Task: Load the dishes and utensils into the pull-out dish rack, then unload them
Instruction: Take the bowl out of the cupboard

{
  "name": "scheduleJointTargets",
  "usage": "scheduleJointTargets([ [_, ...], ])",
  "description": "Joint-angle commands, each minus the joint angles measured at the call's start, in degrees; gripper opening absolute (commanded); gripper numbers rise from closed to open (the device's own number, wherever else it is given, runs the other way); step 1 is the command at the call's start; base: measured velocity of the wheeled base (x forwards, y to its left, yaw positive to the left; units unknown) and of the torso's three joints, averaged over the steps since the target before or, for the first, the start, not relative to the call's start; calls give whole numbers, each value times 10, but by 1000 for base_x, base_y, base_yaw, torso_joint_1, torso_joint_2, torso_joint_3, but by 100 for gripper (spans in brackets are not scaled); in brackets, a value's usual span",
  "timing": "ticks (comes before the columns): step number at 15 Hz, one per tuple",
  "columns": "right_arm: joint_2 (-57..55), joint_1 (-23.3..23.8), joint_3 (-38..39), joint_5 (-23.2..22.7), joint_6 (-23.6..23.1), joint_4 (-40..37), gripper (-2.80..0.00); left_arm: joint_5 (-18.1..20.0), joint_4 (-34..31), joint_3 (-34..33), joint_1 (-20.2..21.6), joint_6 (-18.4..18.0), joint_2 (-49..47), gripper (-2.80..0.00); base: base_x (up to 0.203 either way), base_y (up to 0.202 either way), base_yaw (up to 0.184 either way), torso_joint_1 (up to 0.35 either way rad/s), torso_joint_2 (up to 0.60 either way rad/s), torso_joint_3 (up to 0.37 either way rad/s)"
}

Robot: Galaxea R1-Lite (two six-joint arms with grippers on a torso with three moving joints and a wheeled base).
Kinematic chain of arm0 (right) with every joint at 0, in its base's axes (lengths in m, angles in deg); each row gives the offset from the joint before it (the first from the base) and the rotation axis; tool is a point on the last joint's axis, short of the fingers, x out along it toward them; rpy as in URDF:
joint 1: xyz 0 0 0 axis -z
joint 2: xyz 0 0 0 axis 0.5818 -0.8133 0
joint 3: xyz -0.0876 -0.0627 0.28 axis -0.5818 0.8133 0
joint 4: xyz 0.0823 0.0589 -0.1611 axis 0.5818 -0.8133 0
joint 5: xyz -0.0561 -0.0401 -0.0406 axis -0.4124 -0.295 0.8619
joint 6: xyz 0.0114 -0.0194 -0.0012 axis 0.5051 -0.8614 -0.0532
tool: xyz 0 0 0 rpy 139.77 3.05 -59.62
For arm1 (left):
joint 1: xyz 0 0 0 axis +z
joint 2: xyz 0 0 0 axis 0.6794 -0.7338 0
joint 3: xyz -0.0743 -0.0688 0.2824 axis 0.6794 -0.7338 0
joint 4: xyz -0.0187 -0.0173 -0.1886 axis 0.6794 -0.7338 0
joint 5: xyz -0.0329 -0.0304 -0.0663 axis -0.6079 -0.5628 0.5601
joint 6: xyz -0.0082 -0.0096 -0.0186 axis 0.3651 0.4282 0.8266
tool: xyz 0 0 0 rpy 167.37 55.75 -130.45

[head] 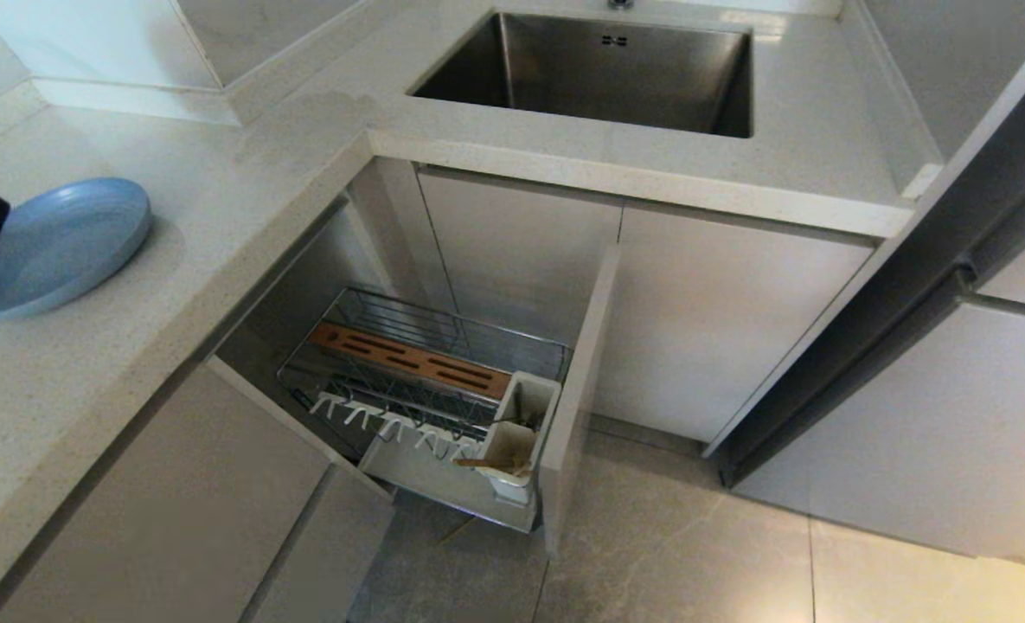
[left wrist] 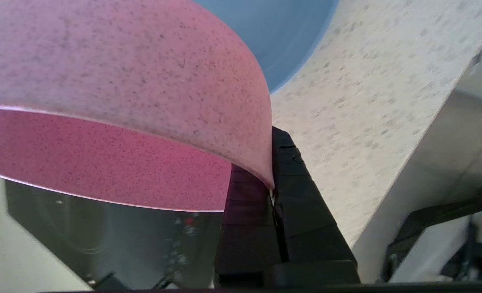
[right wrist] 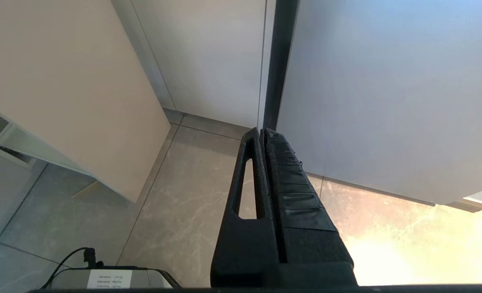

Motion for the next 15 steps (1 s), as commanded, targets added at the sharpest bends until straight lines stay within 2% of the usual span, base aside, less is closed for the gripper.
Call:
scheduleJointTargets([
  [1, 0, 0, 4, 0, 0, 0, -280, -1, -4, 0, 4, -5, 2, -280, 0, 0, 0, 0, 0, 0],
  [4, 0, 0, 5, 0, 0, 0, -280, 2, -7, 0, 23, -53, 1, -280, 0, 0, 0, 0, 0, 0],
  [6, 0, 0, 4, 0, 0, 0, -280, 19, -27, 0, 29, -79, -5, -280, 0, 0, 0, 0, 0, 0],
  [15, 0, 0, 4, 0, 0, 0, -280, 28, -22, 15, 53, -82, -70, -280, 0, 0, 0, 0, 0, 0],
])
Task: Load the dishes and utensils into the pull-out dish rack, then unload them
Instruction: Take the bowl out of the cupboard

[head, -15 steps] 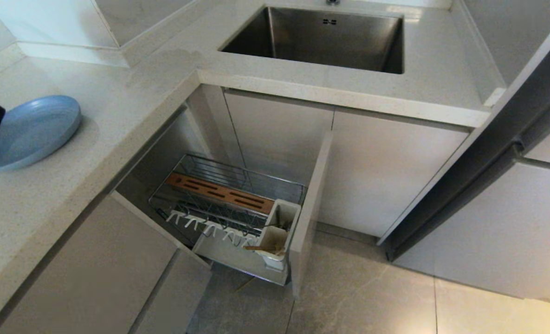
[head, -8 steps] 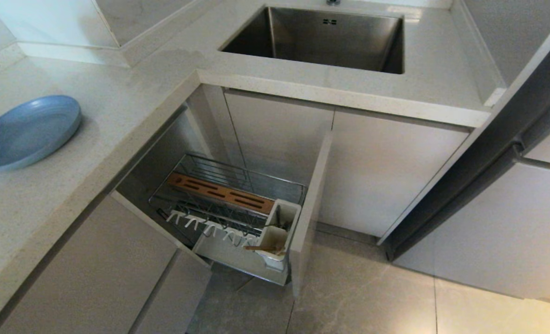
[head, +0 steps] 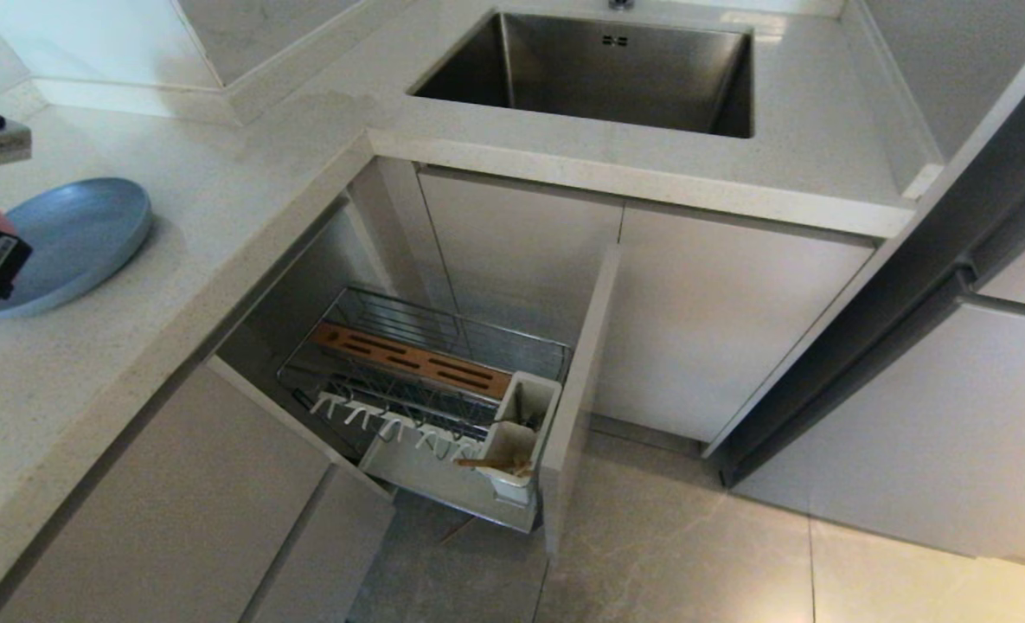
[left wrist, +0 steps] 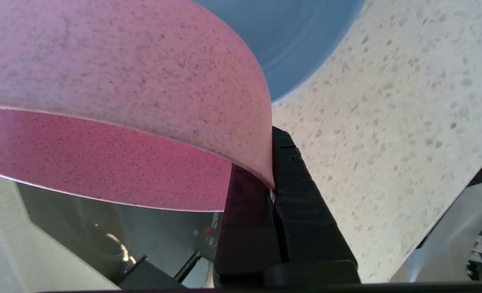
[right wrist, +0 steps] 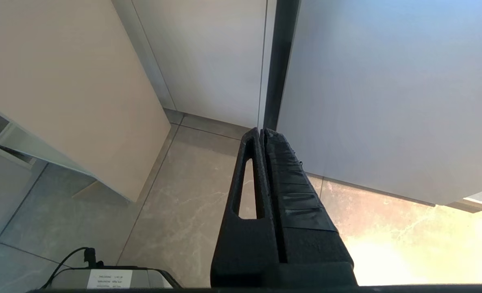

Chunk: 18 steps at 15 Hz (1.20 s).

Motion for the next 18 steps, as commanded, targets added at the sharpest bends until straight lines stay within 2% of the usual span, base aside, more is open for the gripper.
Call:
scheduleJointTargets([
  [1, 0, 0, 4, 0, 0, 0, -280, 14, 0, 1, 3, -1, -11, -280, 0, 0, 0, 0, 0, 0],
  [3, 0, 0, 5, 0, 0, 0, -280, 57, 20, 1, 6, 1, -12, -280, 0, 0, 0, 0, 0, 0],
  [5, 0, 0, 4, 0, 0, 0, -280, 72, 44, 1, 6, 5, -13, -280, 0, 0, 0, 0, 0, 0],
  [8, 0, 0, 5, 0, 0, 0, -280, 74, 69, 1, 6, 5, -23, -280, 0, 0, 0, 0, 0, 0],
  [18, 0, 0, 4, 0, 0, 0, -280, 72, 75, 1, 16, 5, -40, -280, 0, 0, 0, 0, 0, 0],
])
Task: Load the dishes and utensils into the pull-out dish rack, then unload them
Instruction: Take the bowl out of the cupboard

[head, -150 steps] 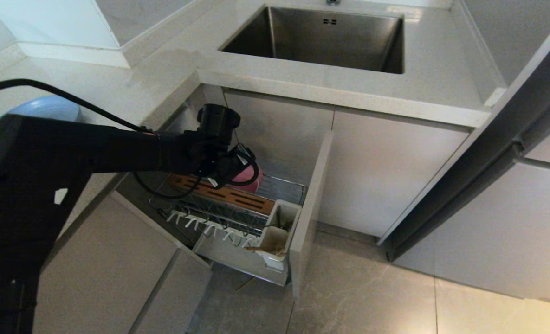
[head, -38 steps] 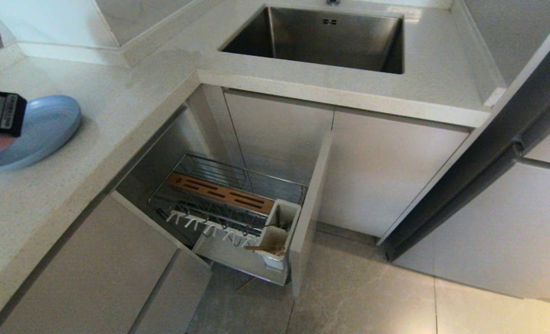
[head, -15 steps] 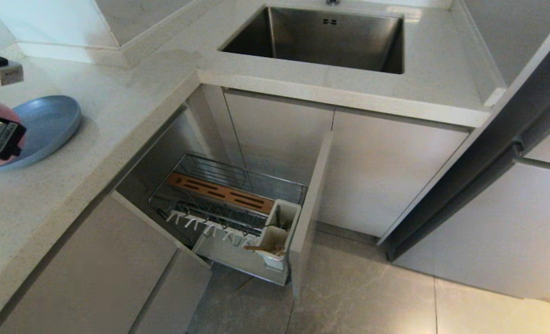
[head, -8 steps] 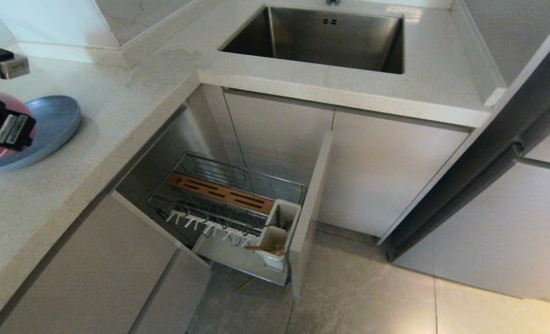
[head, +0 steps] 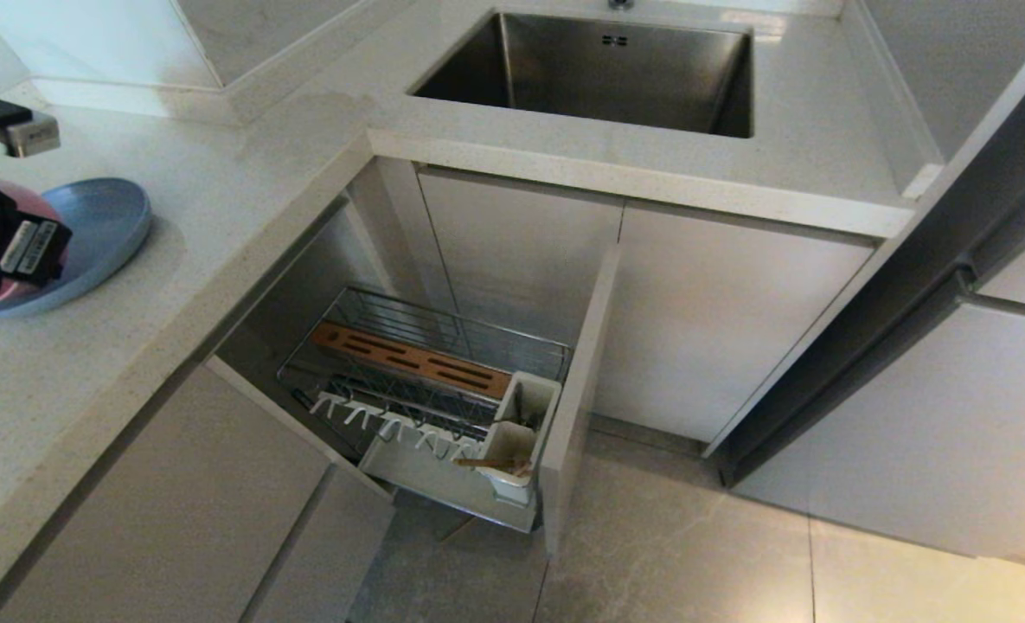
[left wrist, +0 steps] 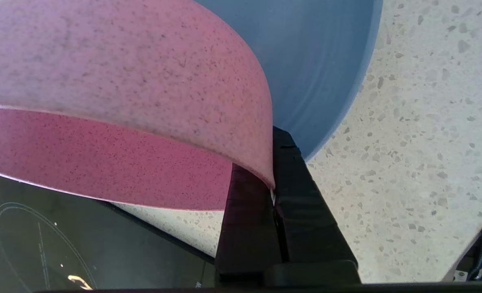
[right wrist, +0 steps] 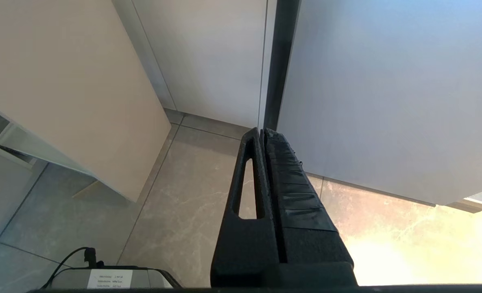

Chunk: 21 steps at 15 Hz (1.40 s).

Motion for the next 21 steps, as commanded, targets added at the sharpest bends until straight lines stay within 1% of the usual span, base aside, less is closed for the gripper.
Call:
scheduleJointTargets([
  [1, 0, 0, 5, 0, 0, 0, -280, -1, -4, 0, 1, -1, -3, -280, 0, 0, 0, 0, 0, 0],
  [6, 0, 0, 5, 0, 0, 0, -280, -1, -8, 0, 4, 0, -5, -280, 0, 0, 0, 0, 0, 0],
  [8, 0, 0, 5, 0, 0, 0, -280, -1, -7, 0, 4, 9, -4, -280, 0, 0, 0, 0, 0, 0],
  [17, 0, 0, 5, 0, 0, 0, -280, -1, -8, 0, 4, 10, -2, -280, 0, 0, 0, 0, 0, 0],
  [18, 0, 0, 4, 0, 0, 0, -280, -2, -7, 0, 3, 11, -2, 0, 0, 0, 0, 0, 0, 0],
  [21, 0, 0, 5, 0, 0, 0, -280, -2, -7, 0, 4, 11, -1, 0, 0, 0, 0, 0, 0, 0],
])
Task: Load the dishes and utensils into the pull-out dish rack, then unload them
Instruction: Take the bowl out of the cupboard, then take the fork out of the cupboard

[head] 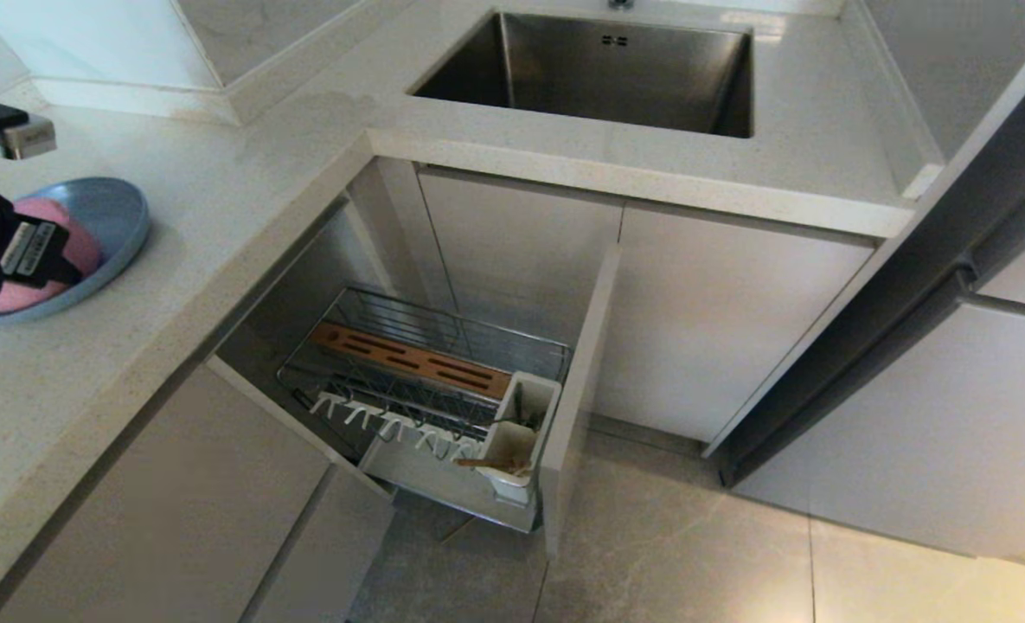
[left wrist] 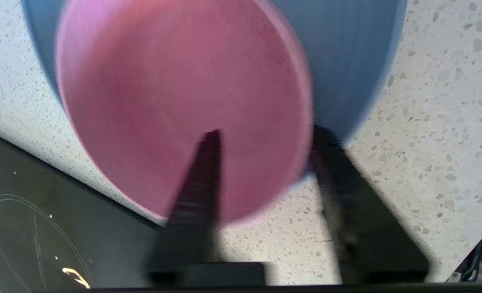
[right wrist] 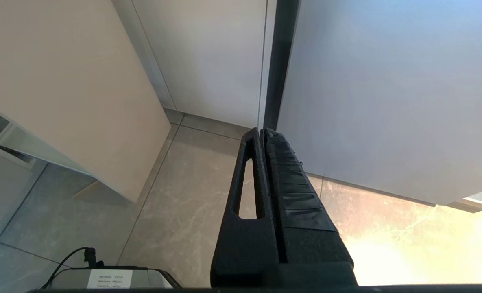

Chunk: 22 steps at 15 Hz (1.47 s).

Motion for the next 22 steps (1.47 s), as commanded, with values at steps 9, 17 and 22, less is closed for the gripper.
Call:
scheduleJointTargets([
  [9, 0, 0, 4, 0, 0, 0, -280, -4, 36, -1, 5, 33, 45, 0, 0, 0, 0, 0, 0, 0],
  [17, 0, 0, 4, 0, 0, 0, -280, 2, 54, -2, 6, 105, 166, -280, 0, 0, 0, 0, 0, 0],
  [22, 0, 0, 4, 0, 0, 0, -280, 85, 56, -27, 8, 238, 259, -280, 0, 0, 0, 0, 0, 0],
])
